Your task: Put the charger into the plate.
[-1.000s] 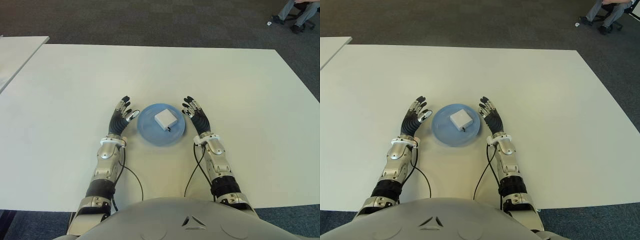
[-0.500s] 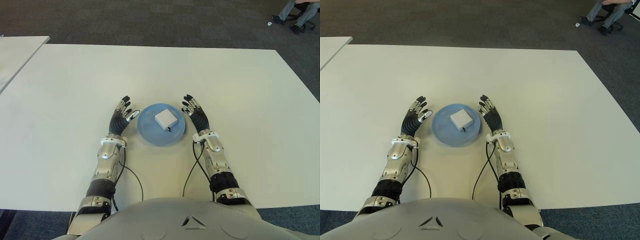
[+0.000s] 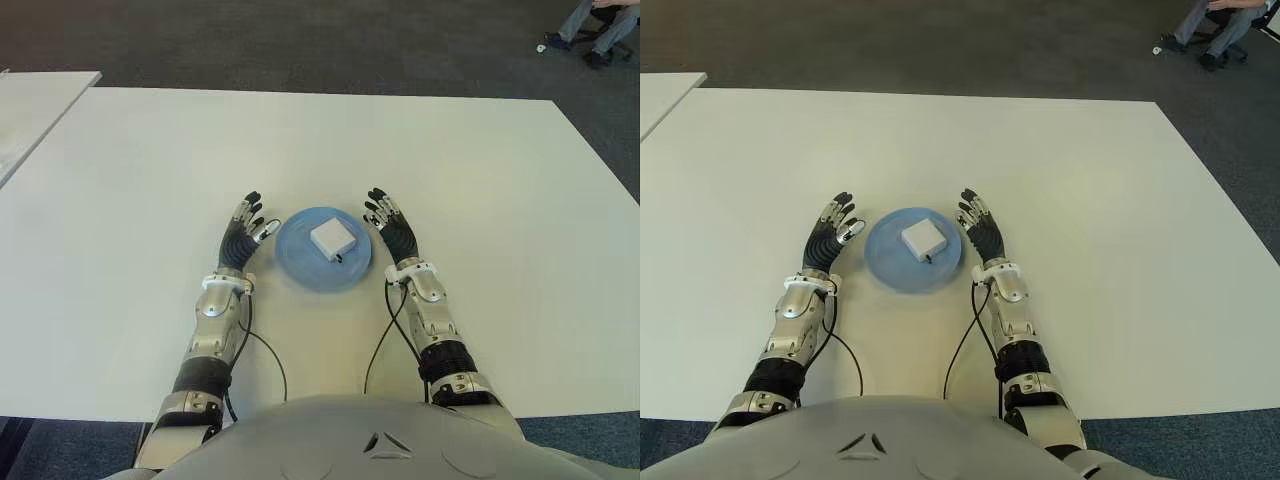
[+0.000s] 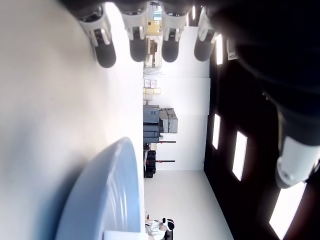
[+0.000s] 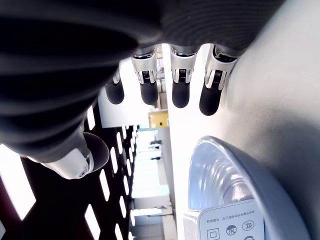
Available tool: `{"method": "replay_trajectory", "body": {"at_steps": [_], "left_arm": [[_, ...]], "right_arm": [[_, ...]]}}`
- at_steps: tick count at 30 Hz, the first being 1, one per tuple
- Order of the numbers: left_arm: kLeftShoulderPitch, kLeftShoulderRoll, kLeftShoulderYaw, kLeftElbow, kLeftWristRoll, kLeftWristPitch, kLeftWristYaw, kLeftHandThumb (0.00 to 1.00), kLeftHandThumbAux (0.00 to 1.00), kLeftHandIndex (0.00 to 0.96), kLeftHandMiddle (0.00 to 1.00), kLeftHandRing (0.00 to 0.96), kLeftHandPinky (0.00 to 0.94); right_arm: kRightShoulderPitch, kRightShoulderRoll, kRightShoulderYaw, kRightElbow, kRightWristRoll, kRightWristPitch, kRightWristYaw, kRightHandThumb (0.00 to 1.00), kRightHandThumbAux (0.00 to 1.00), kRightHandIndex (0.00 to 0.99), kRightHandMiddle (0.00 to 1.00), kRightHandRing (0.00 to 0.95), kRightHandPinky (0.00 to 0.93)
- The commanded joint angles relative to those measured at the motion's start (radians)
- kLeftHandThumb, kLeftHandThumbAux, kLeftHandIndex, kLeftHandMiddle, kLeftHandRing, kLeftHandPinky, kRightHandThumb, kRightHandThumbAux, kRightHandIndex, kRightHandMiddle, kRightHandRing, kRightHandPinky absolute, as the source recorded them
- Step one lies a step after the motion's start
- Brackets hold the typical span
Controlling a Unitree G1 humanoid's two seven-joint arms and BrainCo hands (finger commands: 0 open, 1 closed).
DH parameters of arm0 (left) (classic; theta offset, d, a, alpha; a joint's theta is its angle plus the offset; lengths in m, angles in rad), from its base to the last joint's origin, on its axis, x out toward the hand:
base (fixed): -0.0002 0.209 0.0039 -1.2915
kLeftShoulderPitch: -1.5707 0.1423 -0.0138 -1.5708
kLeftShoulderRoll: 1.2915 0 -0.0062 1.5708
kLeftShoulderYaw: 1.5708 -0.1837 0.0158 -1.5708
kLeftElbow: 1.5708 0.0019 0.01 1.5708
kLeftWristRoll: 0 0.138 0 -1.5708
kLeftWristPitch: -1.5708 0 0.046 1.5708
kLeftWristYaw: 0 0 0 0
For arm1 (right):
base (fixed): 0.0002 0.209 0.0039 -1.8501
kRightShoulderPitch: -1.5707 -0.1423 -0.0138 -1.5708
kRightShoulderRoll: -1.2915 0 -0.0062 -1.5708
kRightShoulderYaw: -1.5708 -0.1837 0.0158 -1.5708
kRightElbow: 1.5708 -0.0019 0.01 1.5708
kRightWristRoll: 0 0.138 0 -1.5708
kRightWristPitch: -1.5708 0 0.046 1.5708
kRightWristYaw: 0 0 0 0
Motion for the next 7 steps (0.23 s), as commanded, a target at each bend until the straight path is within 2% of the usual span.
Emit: {"method": "replay_trajectory", "body": {"at_steps": [1,7], "left_arm": [[0.046,-0.01,-0.014,0.077,0.014,0.071,0.008,0.0,0.57,0.02,0.063,0.05,0.058],[0.047,-0.012,-0.013,0.076,0.016,0.066,0.014,0.0,0.571,0.02,0.065,0.055,0.069]], "right_arm": [[0.013,-0.003,-0.01,0.042,-0.002,0.027,-0.008,0.0,0.576,0.026,0.089,0.079,0.074],[0.012,0.0,-0.017,0.052,-0.004,0.01,-0.014,0.0,0.576,0.026,0.086,0.071,0.052]]}}
